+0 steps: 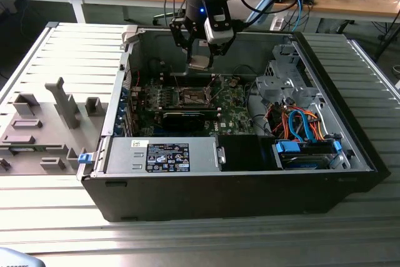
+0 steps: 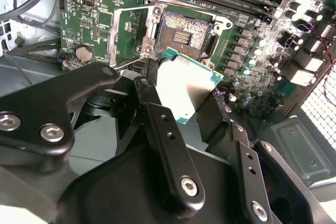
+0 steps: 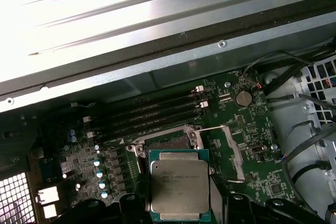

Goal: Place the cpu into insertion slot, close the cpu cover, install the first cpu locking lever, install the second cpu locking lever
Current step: 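Place the cpu into insertion slot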

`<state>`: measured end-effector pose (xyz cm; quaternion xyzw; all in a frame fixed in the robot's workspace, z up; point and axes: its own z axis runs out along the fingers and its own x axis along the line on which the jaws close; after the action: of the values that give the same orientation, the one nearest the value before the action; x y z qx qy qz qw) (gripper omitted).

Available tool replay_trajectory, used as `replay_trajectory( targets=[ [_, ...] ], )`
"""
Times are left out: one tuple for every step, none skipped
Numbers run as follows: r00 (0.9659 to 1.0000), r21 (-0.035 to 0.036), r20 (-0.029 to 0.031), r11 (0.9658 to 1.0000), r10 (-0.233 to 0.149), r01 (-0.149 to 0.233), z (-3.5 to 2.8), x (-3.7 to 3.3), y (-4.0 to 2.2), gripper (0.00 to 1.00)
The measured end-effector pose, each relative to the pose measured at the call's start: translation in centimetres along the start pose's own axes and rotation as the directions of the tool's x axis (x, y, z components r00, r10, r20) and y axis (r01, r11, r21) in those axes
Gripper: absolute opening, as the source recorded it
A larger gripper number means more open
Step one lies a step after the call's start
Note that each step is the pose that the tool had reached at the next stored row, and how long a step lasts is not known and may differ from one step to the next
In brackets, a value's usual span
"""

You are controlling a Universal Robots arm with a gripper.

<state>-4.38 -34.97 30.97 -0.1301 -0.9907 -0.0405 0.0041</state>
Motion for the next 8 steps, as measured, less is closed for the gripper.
replay_trajectory(
  targets=[
    [1.0, 0.0002, 0.0002, 1.0, 0.002, -0.002, 0.0, 0.0, 0.0, 0.54],
    [1.0, 0.0002, 0.0005, 1.0, 0.005, -0.005, 0.01, 0.0, 0.0, 0.54],
    [1.0, 0.0003, 0.0007, 1.0, 0.007, -0.007, 0.01, 0.0, 0.0, 0.54],
    [1.0, 0.0003, 0.0009, 1.0, 0.009, -0.009, 0.01, 0.0, 0.0, 0.54],
    [0.9999, 0.0004, 0.0011, 0.9999, 0.011, -0.011, 0.01, 0.0, 0.0, 0.54],
    [0.9999, 0.0004, 0.0012, 0.9999, 0.014, -0.014, 0.01, 0.0, 0.0, 0.54],
    [0.9999, 0.0004, 0.0014, 0.9999, 0.016, -0.016, 0.02, 0.0, 0.0, 0.54],
    [0.9998, 0.0004, 0.0016, 0.9998, 0.018, -0.018, 0.02, 0.0, 0.0, 0.54]
  ],
)
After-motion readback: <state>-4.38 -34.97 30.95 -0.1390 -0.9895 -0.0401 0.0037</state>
